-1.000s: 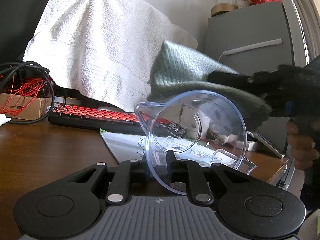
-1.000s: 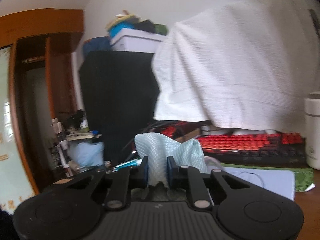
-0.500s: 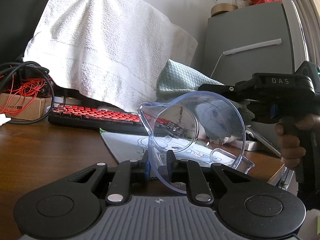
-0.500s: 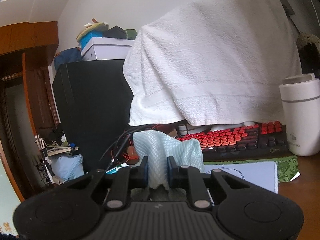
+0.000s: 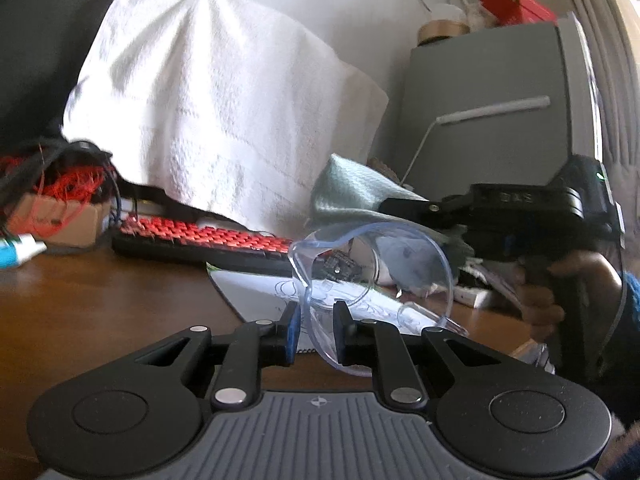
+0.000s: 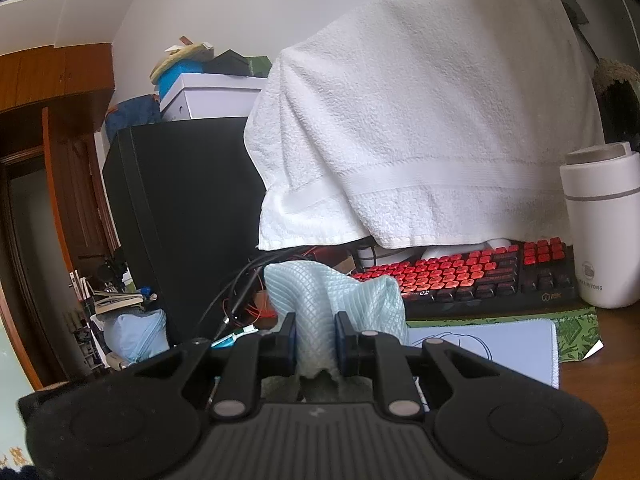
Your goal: Clean container
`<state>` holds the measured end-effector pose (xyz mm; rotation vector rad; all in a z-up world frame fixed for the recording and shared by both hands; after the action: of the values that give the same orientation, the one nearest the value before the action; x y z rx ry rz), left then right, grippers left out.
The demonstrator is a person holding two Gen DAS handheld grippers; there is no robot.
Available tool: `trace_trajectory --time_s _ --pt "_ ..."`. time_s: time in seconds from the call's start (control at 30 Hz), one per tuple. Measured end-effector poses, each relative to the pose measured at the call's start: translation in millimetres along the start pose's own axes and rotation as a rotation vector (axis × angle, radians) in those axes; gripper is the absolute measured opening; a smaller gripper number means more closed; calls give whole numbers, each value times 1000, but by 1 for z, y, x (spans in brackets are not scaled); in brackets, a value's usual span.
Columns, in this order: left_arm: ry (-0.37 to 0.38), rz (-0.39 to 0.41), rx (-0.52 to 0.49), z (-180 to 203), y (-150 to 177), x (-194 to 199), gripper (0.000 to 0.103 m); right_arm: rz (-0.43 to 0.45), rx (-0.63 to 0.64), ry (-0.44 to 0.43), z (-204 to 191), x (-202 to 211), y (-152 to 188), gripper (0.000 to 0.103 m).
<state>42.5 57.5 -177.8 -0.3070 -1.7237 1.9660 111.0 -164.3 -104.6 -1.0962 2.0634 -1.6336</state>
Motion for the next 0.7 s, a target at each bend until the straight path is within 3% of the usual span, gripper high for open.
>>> trace_trajectory --time_s 0.23,0.5,0.7 --pt "22 -19 -35 27 3 26 16 -1 -3 7 -1 1 0 16" --pt "193 15 32 66 -20 1 16 -6 -13 13 0 2 1 19" --pt "153 -11 69 72 -24 -24 16 -5 -23 18 4 3 2 19"
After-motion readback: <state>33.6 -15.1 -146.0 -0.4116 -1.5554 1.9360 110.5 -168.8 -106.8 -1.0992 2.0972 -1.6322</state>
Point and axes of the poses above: each gripper's, at about its wrist camera, not at the fingertips, and x roughly against the way its jaws point, z to its right, y to its underside, the point moved 5 cm from there along -x, roughly the way its jaws point, and after that the axes turned 4 degrees about -z, right-handed, at the moved point
